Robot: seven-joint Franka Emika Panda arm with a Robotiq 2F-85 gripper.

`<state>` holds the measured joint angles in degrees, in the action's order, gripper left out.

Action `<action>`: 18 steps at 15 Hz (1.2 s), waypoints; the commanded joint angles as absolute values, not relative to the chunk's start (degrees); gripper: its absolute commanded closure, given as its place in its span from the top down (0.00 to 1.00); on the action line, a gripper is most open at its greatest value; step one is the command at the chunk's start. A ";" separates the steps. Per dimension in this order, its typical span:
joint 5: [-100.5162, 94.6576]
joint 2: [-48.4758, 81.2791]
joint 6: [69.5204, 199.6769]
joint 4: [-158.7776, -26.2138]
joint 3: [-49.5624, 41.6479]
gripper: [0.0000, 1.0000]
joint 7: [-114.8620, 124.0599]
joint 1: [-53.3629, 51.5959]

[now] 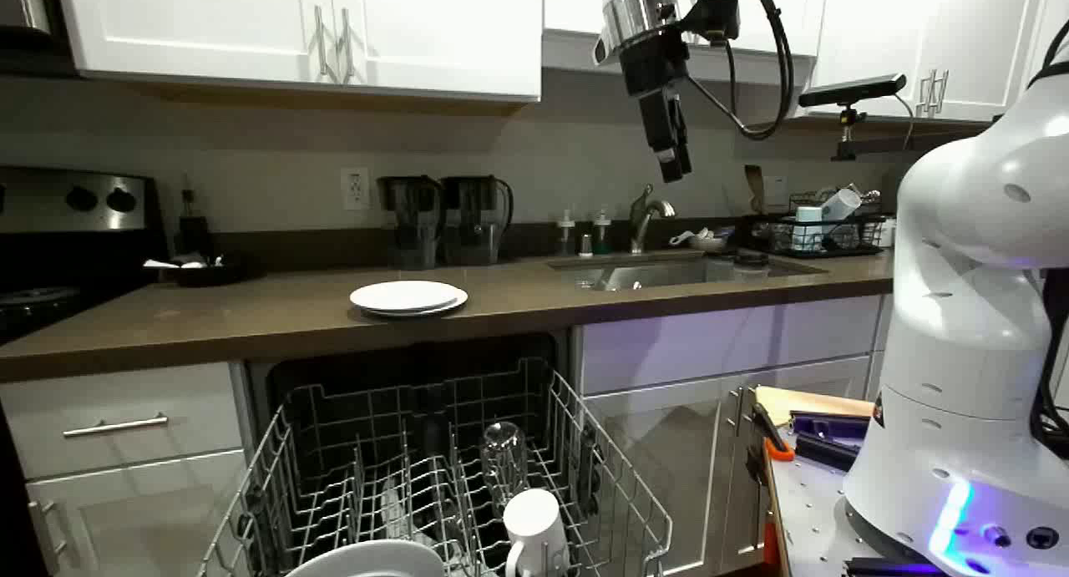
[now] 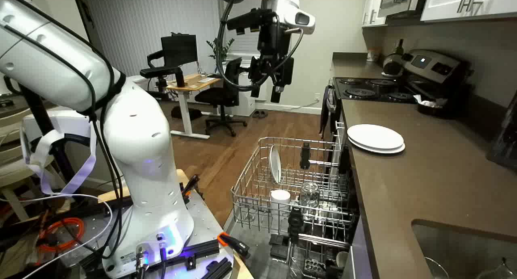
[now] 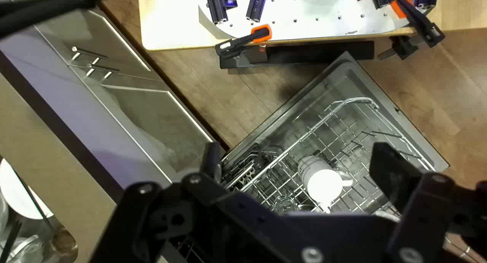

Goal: Move the plate forward on the dishwasher rack

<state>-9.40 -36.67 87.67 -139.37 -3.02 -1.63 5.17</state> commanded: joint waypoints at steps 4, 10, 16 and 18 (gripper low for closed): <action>-9.57 -36.65 87.54 -139.28 -3.42 1.00 -1.38 4.64; -11.02 -33.84 89.80 -137.41 -2.58 1.00 -0.77 4.49; -17.74 -20.36 103.46 -129.92 -0.10 1.00 -1.66 2.97; -18.05 -15.81 109.63 -127.31 -0.12 1.00 -2.49 2.04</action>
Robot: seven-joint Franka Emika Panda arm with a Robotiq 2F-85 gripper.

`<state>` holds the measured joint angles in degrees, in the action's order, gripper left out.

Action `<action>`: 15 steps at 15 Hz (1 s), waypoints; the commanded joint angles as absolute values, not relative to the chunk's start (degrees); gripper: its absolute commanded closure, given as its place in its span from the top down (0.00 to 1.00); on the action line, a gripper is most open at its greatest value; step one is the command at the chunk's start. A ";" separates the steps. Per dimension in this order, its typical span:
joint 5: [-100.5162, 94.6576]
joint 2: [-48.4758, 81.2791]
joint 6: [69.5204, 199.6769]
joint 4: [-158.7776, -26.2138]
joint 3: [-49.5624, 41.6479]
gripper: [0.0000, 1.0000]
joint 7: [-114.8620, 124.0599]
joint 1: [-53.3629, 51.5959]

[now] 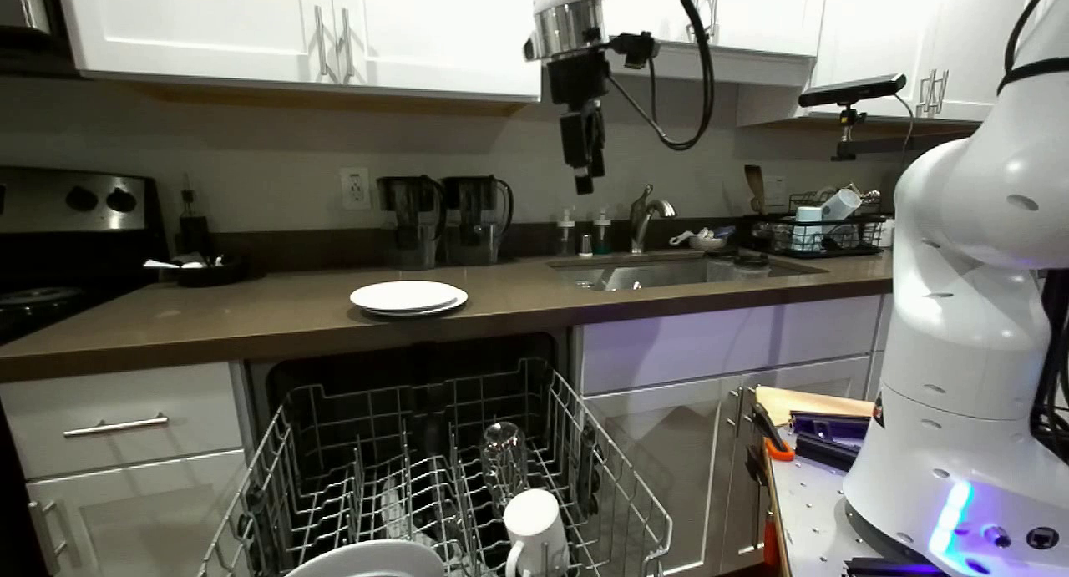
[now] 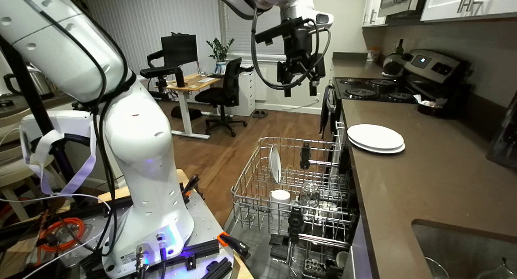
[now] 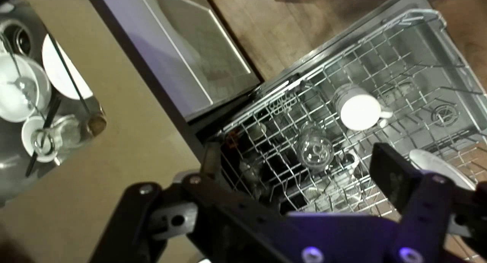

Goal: Move the plate forward on the dishwasher rack

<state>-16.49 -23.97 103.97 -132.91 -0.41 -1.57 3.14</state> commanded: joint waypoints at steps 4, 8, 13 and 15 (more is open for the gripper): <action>-12.92 -7.34 120.19 -122.86 -0.28 1.00 -4.96 -0.26; -7.98 -0.23 127.60 -120.14 0.83 1.00 -9.02 -2.37; -8.15 8.80 129.43 -115.68 4.17 1.00 -12.30 -4.86; -10.90 12.34 128.90 -113.47 4.85 1.00 -10.51 -5.80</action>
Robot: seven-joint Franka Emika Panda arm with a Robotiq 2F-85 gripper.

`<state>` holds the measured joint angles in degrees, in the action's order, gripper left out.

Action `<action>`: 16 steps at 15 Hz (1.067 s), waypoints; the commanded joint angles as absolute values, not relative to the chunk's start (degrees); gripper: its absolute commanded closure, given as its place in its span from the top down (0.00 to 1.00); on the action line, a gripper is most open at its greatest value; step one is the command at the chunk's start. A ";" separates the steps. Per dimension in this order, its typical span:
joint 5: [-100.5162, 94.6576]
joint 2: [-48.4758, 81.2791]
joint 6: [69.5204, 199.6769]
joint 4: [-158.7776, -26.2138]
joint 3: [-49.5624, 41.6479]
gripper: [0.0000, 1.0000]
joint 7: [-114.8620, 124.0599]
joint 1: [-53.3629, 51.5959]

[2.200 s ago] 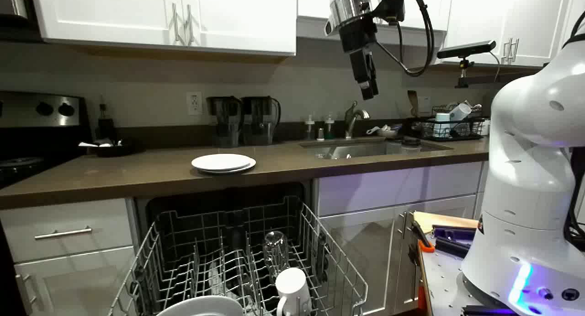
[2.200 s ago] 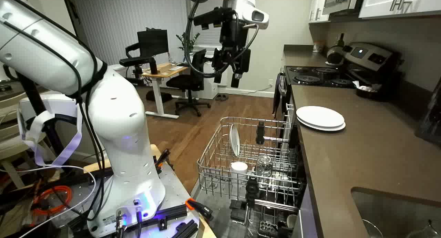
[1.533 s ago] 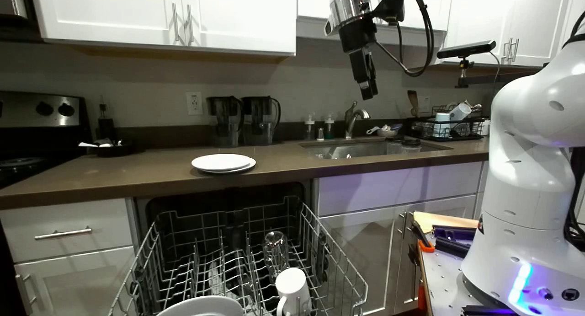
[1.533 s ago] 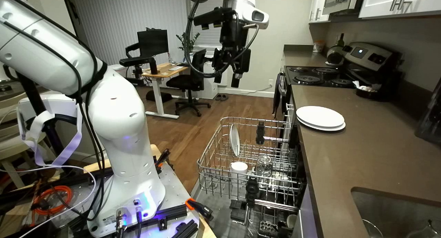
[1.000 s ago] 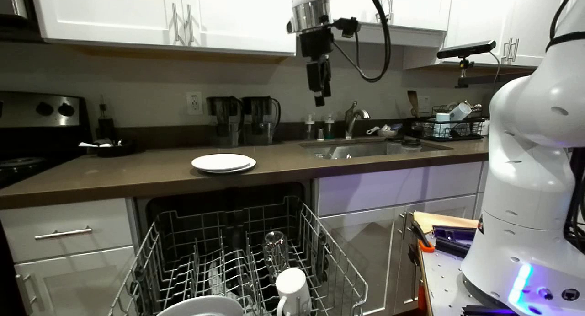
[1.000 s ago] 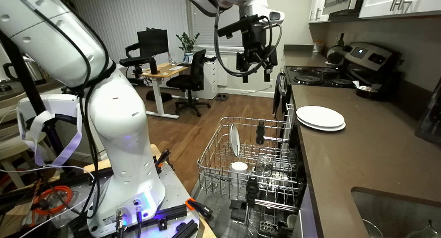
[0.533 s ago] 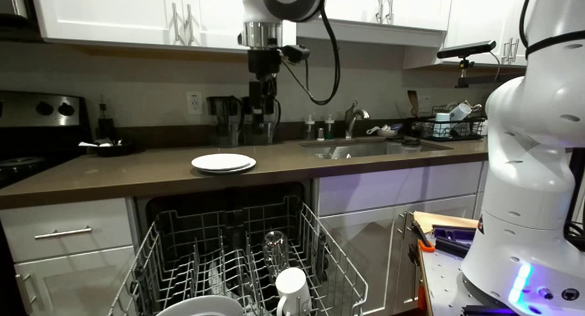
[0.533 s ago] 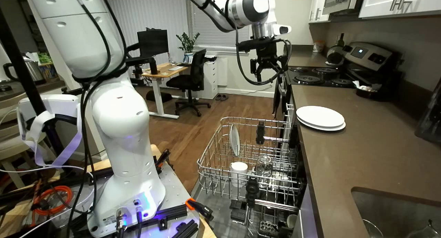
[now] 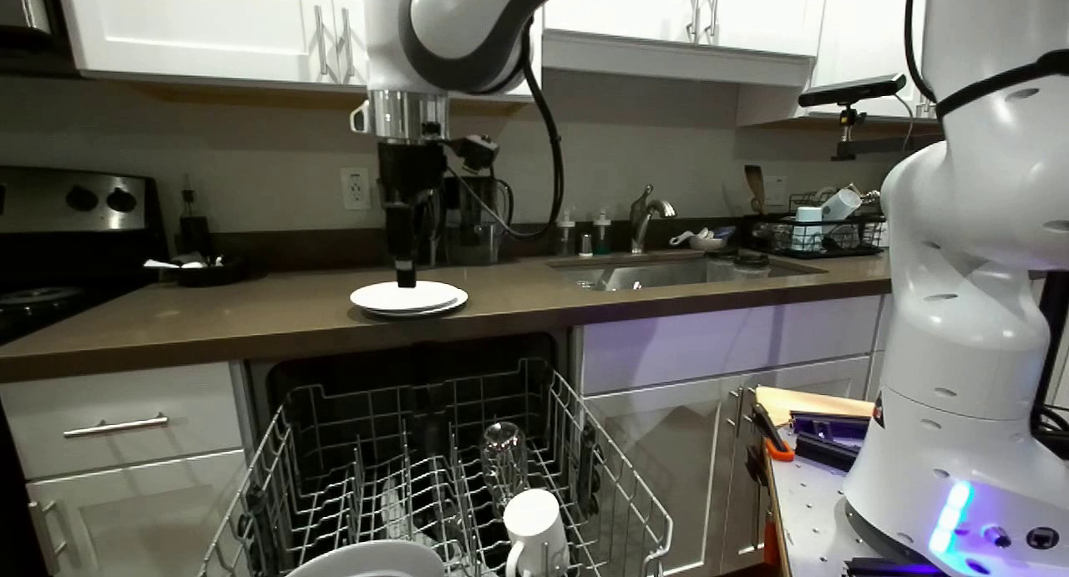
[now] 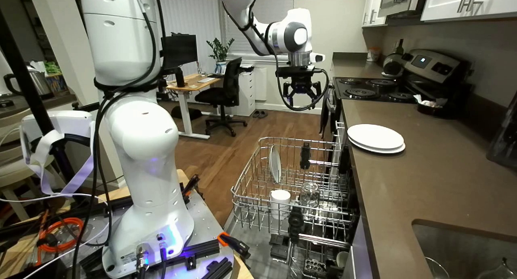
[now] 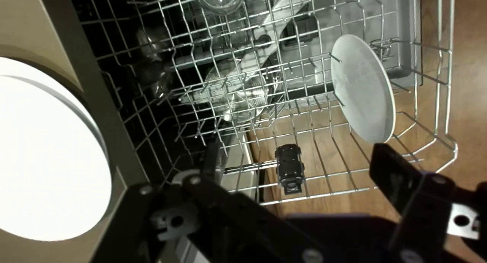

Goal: Move the plate forward on the dishwasher rack

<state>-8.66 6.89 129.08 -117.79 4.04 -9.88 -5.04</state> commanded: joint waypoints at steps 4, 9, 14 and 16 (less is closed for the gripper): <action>-13.43 19.85 130.29 -108.19 4.91 1.00 -10.28 -6.80; -12.65 21.88 129.55 -106.96 5.03 1.00 -10.46 -6.74; -12.25 30.53 133.32 -102.11 5.69 1.00 -10.45 -7.48; -11.82 34.70 135.01 -99.83 6.33 1.00 -10.69 -8.03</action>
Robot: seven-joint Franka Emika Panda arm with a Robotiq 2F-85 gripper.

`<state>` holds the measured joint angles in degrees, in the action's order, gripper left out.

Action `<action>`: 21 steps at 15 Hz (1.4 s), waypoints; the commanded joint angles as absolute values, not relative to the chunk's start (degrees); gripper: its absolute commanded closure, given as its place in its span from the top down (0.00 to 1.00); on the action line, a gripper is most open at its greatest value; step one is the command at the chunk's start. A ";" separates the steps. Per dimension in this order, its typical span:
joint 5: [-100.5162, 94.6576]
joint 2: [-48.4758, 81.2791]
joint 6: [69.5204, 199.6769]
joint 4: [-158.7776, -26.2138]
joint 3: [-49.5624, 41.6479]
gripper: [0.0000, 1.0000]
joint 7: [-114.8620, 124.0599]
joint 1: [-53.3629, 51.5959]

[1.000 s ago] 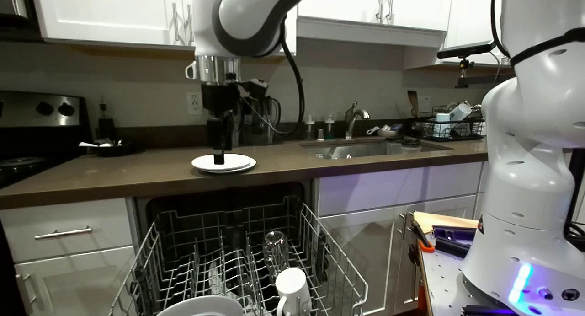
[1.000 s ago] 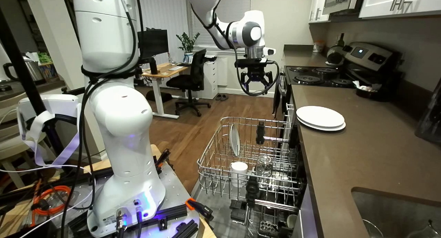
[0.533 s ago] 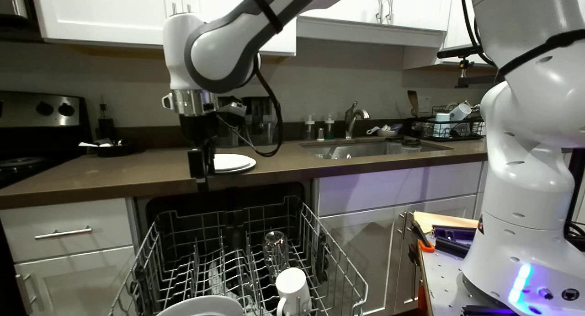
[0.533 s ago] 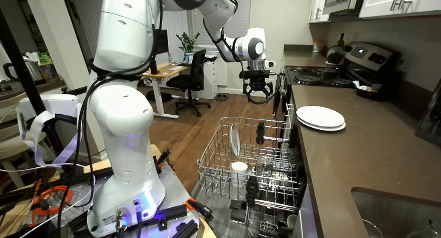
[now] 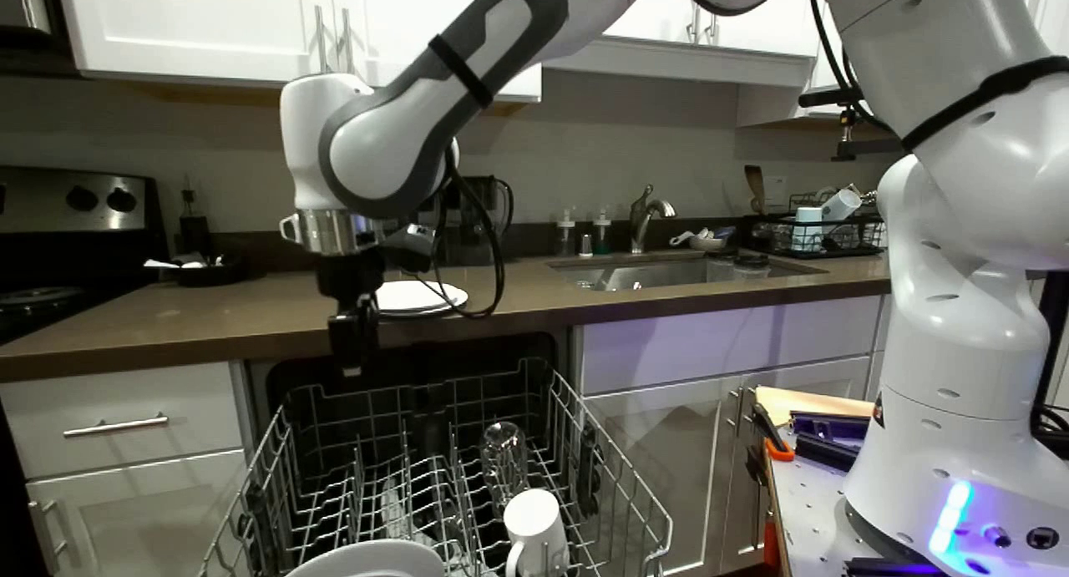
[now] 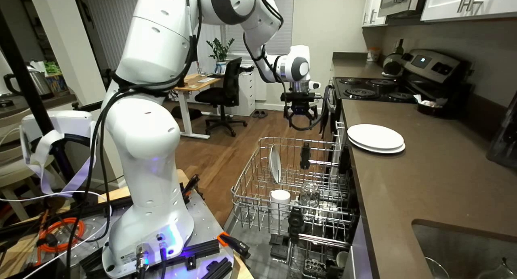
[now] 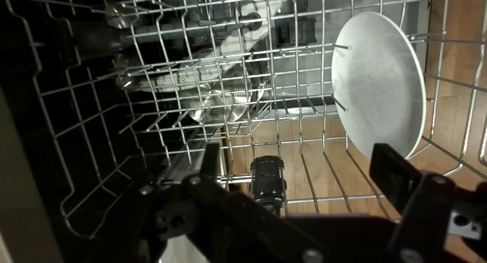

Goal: Move the plate forward on the dishwasher rack

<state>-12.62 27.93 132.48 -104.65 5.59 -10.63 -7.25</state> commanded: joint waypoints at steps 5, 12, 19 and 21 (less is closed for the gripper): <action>-12.20 43.49 139.46 -95.18 6.26 1.00 -9.15 -10.39; -7.14 52.73 141.60 -89.27 10.53 1.00 -13.62 -7.49; -8.30 47.18 137.10 -91.10 7.88 1.00 -10.02 -9.72; -7.69 45.30 134.92 -91.36 8.98 1.00 -10.84 -9.79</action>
<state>-8.30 49.70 138.53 -89.35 8.60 -11.08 -8.91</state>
